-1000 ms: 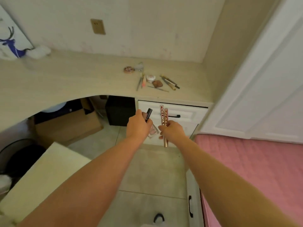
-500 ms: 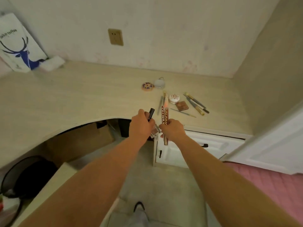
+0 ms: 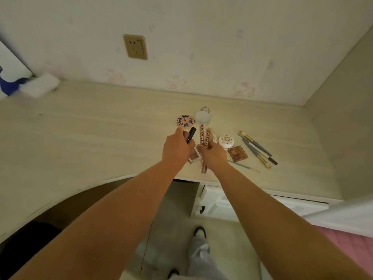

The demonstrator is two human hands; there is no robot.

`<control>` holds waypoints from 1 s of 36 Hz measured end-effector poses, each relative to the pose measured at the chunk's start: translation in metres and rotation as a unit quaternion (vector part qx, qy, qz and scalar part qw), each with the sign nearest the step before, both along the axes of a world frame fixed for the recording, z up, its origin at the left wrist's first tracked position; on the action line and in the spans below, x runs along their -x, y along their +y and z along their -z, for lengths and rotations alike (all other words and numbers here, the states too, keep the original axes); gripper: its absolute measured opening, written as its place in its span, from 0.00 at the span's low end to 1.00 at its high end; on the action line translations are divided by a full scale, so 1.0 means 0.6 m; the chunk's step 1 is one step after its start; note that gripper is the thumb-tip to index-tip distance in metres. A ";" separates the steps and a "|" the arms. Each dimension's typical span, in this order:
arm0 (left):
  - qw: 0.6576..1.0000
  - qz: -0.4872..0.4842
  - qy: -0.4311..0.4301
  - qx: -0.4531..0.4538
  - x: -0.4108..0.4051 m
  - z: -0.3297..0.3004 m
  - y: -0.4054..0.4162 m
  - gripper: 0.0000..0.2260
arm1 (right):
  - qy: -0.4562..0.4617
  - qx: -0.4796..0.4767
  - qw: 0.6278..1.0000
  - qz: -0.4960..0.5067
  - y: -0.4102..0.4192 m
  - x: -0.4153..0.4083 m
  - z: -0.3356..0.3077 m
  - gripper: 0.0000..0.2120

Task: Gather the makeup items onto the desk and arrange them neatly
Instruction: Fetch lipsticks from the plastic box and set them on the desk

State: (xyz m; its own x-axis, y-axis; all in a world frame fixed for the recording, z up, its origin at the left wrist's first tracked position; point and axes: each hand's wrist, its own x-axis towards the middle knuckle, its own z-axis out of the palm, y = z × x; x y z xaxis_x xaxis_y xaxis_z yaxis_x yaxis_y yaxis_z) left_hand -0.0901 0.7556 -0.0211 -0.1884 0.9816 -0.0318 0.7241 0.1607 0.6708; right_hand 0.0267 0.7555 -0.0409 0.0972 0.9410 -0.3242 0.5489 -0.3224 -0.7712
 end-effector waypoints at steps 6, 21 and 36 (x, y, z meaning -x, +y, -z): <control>1.000 0.006 -0.003 0.023 -0.007 0.014 0.105 0.10 | 0.021 0.007 1.000 0.012 0.114 -0.001 0.019 0.10; 0.995 0.003 -0.035 0.095 -0.015 0.111 0.278 0.12 | 0.014 0.077 0.996 0.031 0.300 0.009 0.104 0.07; 0.977 0.173 0.069 0.104 -0.001 0.163 0.411 0.08 | -0.096 0.105 0.981 0.131 0.391 0.029 0.131 0.13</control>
State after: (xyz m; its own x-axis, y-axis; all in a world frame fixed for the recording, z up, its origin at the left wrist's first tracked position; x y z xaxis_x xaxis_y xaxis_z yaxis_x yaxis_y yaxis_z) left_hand -0.0895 1.0023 -0.1188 0.1366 0.9623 -0.2351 0.8408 0.0128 0.5413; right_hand 0.0092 0.9903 -0.1195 0.4053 0.7899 -0.4603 0.5539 -0.6127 -0.5637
